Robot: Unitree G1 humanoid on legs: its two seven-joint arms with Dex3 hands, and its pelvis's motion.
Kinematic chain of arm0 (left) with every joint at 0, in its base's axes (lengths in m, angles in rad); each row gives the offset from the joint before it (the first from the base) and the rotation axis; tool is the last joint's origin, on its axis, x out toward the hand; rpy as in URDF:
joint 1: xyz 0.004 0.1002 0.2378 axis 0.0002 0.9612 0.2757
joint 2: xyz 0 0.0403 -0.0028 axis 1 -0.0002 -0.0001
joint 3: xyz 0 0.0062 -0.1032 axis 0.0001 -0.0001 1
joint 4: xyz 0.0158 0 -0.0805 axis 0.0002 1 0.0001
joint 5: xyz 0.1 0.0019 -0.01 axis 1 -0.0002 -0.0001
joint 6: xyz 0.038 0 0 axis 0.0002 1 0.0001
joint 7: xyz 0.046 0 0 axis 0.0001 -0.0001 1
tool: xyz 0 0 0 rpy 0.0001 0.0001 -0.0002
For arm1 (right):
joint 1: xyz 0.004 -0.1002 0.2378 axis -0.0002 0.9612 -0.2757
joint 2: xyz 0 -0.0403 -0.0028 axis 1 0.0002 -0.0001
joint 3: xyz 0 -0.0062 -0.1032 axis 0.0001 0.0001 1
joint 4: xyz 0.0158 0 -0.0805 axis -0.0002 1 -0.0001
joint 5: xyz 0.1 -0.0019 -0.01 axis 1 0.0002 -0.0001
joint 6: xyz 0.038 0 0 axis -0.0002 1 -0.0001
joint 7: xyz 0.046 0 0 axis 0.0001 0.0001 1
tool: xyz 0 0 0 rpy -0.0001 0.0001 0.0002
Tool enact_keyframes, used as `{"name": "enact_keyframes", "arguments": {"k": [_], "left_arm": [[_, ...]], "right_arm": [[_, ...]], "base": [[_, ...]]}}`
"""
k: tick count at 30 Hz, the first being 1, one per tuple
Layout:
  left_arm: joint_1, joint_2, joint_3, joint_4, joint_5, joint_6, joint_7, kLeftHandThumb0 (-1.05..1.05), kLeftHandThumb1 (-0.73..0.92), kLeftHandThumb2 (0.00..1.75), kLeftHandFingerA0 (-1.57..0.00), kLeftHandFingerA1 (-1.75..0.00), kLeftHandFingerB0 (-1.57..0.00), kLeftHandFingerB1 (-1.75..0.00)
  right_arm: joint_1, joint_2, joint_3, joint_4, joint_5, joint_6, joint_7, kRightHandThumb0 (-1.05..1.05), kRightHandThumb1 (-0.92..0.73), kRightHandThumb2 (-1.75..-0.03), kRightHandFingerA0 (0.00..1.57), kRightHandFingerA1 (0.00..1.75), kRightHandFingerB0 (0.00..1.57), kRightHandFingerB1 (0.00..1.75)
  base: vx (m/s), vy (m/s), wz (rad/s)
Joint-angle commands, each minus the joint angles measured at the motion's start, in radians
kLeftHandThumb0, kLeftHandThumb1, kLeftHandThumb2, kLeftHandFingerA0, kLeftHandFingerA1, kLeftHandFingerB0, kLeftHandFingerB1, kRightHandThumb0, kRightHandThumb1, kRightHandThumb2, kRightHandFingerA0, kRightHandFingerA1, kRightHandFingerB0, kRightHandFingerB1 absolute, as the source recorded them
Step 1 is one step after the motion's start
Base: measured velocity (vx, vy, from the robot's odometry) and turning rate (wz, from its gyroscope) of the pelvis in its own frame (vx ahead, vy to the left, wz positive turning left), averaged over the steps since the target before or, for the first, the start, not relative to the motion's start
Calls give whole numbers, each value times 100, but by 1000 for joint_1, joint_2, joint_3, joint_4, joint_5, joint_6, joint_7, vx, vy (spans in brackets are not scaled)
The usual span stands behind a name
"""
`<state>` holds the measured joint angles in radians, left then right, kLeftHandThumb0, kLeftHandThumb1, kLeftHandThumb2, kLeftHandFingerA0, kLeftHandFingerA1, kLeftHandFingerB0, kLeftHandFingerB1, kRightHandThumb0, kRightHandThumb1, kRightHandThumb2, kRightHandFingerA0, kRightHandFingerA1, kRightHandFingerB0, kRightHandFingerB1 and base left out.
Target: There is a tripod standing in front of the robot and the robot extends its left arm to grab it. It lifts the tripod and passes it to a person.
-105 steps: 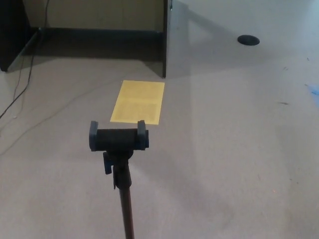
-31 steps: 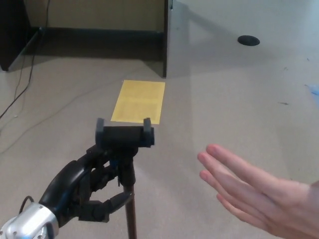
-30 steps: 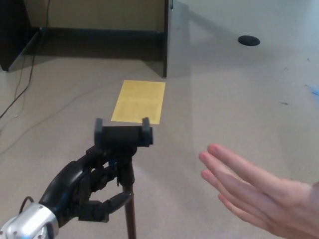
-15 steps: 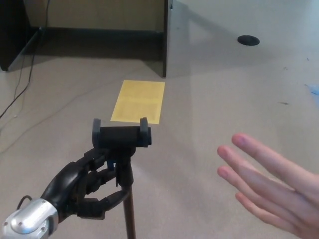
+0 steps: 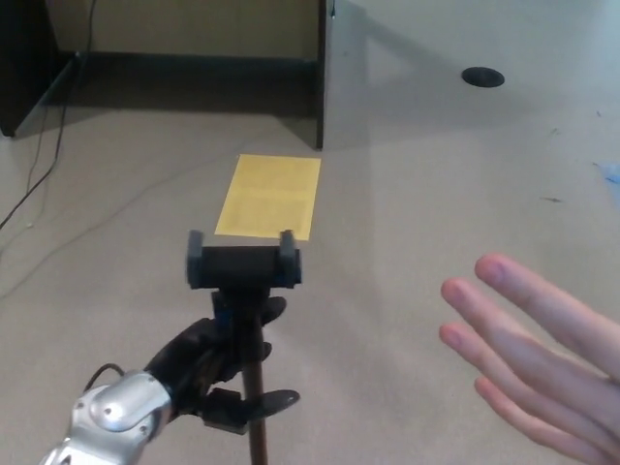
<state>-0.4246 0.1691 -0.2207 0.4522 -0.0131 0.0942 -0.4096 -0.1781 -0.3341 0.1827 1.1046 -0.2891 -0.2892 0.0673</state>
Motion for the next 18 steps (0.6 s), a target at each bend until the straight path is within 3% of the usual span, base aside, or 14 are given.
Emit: {"name": "enact_keyframes", "arguments": {"k": [1, 4, 5, 7, 8, 9, 10, 11, 13, 14, 15, 16, 17, 18], "left_arm": [[-23, -36, -24, 30, 42, -4, 17, -64, 37, 72, -6, -28, 0, -6], [-26, -46, -23, 41, 42, -10, 15, -66, 40, 76, -1, -25, 0, -5], [-23, -49, -26, 41, 48, -12, 19, -62, 39, 74, -3, -34, 0, -8], [-22, -53, -28, 38, 56, -8, 27, -62, 39, 74, -3, -34, 0, -8], [-18, -54, -32, 42, 70, -26, 43, -51, 56, 59, -19, -36, 0, -12], [-16, -66, -30, 50, 90, -39, 93, -32, 77, 66, -74, -51, -16, -28], [-20, -72, -30, 72, 115, -81, 139, -14, 88, 66, -89, -61, -40, -35], [-22, -72, -31, 81, 123, -98, 151, -14, 88, 66, -89, -61, -40, -35], [-33, -86, -18, 117, 136, -145, 203, -3, 92, 67, -98, -82, -70, -49], [-40, -93, -4, 130, 130, -167, 218, -3, 92, 67, -94, -97, -74, -59], [-41, -103, 11, 137, 124, -181, 238, -4, 92, 71, -88, -121, -69, -94], [-38, -115, 26, 139, 118, -187, 260, -4, 92, 71, -88, -121, -69, -94], [-39, -123, 46, 138, 119, -216, 300, -4, 92, 73, -75, -142, -60, -119], [-38, -132, 59, 140, 113, -226, 308, -4, 92, 72, -75, -146, -59, -119]], "right_arm": [[-14, -15, 7, -13, -8, 22, 15, -38, -68, -60, 65, 41, 45, 34], [-18, -9, 8, -15, -7, 19, 11, -37, -68, -60, 64, 40, 46, 35], [-17, -8, 9, -17, -8, 19, 11, -37, -69, -61, 62, 40, 45, 35], [-18, -7, 10, -21, -7, 22, 12, -37, -69, -61, 62, 40, 45, 35], [-18, -8, 12, -23, -10, 21, 11, -37, -69, -61, 63, 40, 45, 35], [-19, -10, 11, -25, -8, 23, 16, -38, -69, -60, 66, 42, 45, 35], [-24, -10, 9, -28, -5, 33, 22, -39, -69, -60, 63, 40, 45, 34], [-26, -10, 9, -30, -5, 37, 24, -39, -69, -60, 63, 40, 45, 34], [-37, -14, 10, -32, -6, 40, 27, -39, -69, -61, 61, 40, 45, 35], [-46, -13, 4, -28, 1, 40, 34, -39, -69, -61, 60, 40, 45, 35], [-50, -13, 1, -26, 3, 42, 38, -39, -69, -60, 60, 39, 44, 34], [-51, -13, 1, -25, 3, 44, 40, -39, -69, -60, 60, 39, 44, 34], [-60, -11, -1, -21, 6, 39, 45, -46, -57, -82, 53, 53, 38, 47], [-59, -11, -2, -22, 7, 39, 46, -38, -68, -60, 62, 41, 44, 34]], "base": [[0, 0, 0], [0, 0, 0], [0, 0, 0], [0, 0, 0], [0, 0, 0], [0, 0, 0], [0, 0, 0], [0, 0, 0], [0, 0, 0], [0, 0, 0], [0, 0, 0], [0, 0, 0], [0, 0, 0], [0, 0, 0]]}}
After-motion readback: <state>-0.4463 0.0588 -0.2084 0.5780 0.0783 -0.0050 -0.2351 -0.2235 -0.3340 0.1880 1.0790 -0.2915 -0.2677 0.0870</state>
